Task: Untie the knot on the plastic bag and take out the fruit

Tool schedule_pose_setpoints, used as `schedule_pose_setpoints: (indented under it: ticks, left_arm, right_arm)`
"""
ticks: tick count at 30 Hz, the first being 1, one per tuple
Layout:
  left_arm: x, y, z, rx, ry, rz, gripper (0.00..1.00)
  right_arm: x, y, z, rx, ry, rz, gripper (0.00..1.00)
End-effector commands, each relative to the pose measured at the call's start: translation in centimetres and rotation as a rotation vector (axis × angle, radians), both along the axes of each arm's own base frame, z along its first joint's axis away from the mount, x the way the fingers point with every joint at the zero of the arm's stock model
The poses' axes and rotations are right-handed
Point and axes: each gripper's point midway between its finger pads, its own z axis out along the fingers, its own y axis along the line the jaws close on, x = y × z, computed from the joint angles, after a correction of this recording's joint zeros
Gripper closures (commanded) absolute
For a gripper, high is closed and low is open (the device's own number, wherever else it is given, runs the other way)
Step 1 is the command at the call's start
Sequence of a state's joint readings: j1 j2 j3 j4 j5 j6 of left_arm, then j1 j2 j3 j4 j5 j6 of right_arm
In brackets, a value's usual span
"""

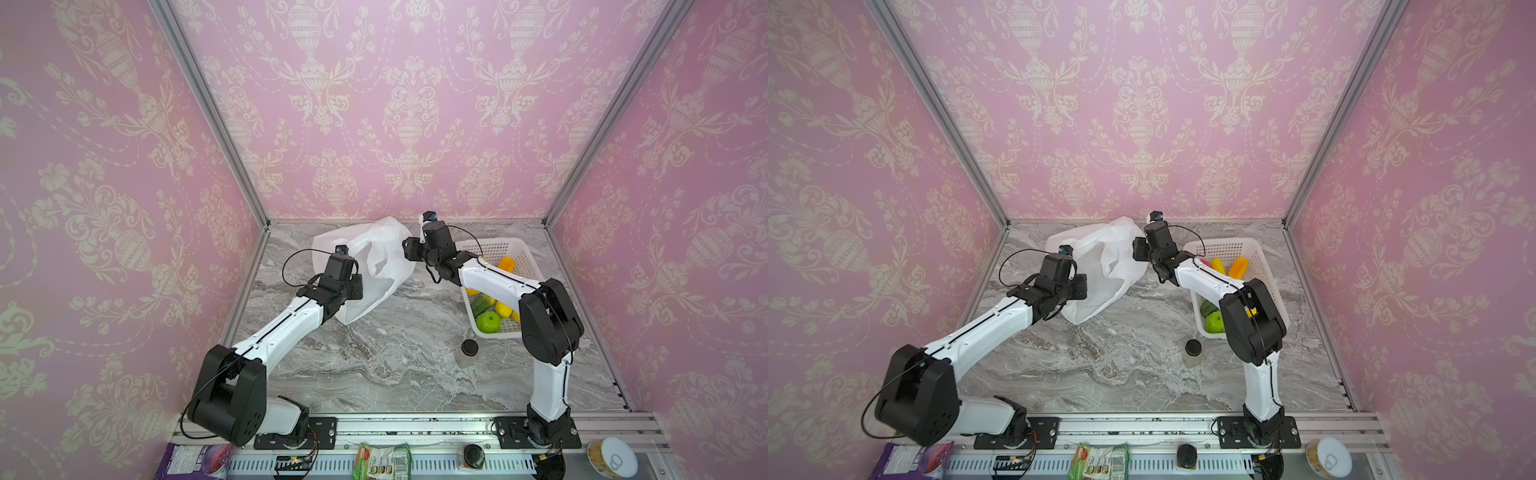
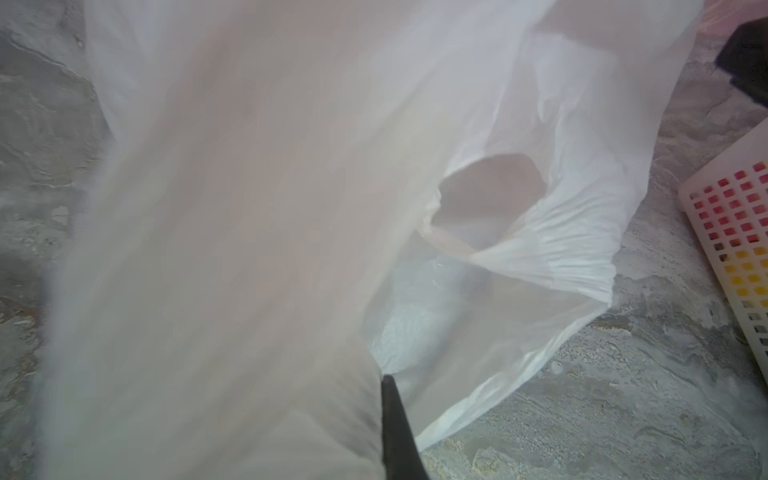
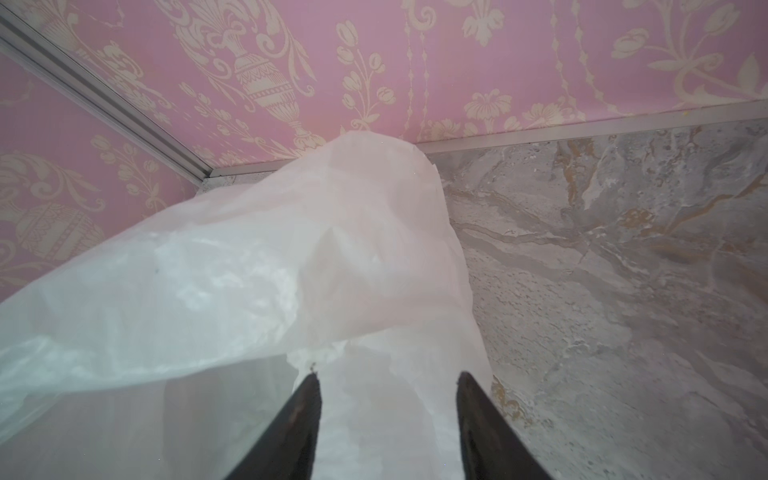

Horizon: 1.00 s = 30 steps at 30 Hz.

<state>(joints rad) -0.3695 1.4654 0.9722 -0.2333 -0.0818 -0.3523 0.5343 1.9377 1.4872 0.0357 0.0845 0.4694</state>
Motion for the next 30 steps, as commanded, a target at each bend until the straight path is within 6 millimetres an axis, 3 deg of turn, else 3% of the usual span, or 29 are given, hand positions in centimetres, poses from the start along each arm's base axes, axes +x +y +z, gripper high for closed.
schedule_pose_setpoints:
  ticks: [1, 4, 6, 7, 9, 12, 13, 16, 20, 23, 24, 26, 30]
  left_arm:
    - [2.8, -2.4, 1.3, -0.056, -0.035, -0.072, 1.0]
    - [3.7, -3.0, 1.2, -0.066, -0.018, -0.074, 1.0]
    - [3.9, -3.0, 1.8, -0.064, -0.029, -0.074, 1.0]
    - [3.9, -2.9, 2.3, -0.062, -0.042, -0.069, 0.95]
    - [3.6, -2.7, 3.5, -0.062, -0.066, -0.071, 0.76]
    - [2.5, -2.2, 5.4, -0.07, -0.095, -0.075, 0.42]
    - [2.1, -2.0, 6.2, -0.073, -0.114, -0.075, 0.04]
    - [0.7, -1.1, 9.0, -0.092, -0.185, -0.055, 0.01]
    - [-1.7, -0.5, 12.5, -0.163, -0.276, -0.048, 0.01]
    - [-3.4, 0.3, 14.3, -0.192, -0.327, -0.03, 0.01]
    - [-3.9, 0.7, 14.6, -0.191, -0.335, -0.02, 0.01]
    - [-5.1, 1.8, 14.6, -0.178, -0.332, 0.011, 0.01]
    - [-6.5, 2.7, 13.1, -0.154, -0.287, 0.024, 0.01]
  right_arm:
    - [-1.5, -3.3, 5.7, -0.036, -0.096, -0.071, 0.29]
    - [-2.4, -9.6, 7.9, -0.105, -0.112, -0.236, 0.23]
    - [-2.7, -14.7, 7.8, -0.113, -0.059, -0.347, 0.22]
    - [-3.0, -17.6, 7.3, -0.115, -0.019, -0.412, 0.23]
    - [-4.0, -22.9, 5.9, -0.145, 0.058, -0.532, 0.23]
    - [-7.1, -30.6, 3.4, -0.202, 0.158, -0.726, 0.2]
    - [-8.3, -32.8, 2.5, -0.194, 0.182, -0.775, 0.18]
    - [-11.2, -36.9, 0.0, -0.146, 0.243, -0.854, 0.16]
    - [-12.3, -39.5, -2.8, -0.132, 0.337, -0.88, 0.15]
    - [-10.5, -39.3, -5.6, -0.115, 0.447, -0.819, 0.17]
    - [-9.5, -39.2, -5.7, -0.116, 0.472, -0.801, 0.19]
    - [-8.4, -38.7, -7.6, -0.113, 0.552, -0.752, 0.22]
    - [-6.8, -36.9, -9.1, -0.033, 0.568, -0.667, 0.27]
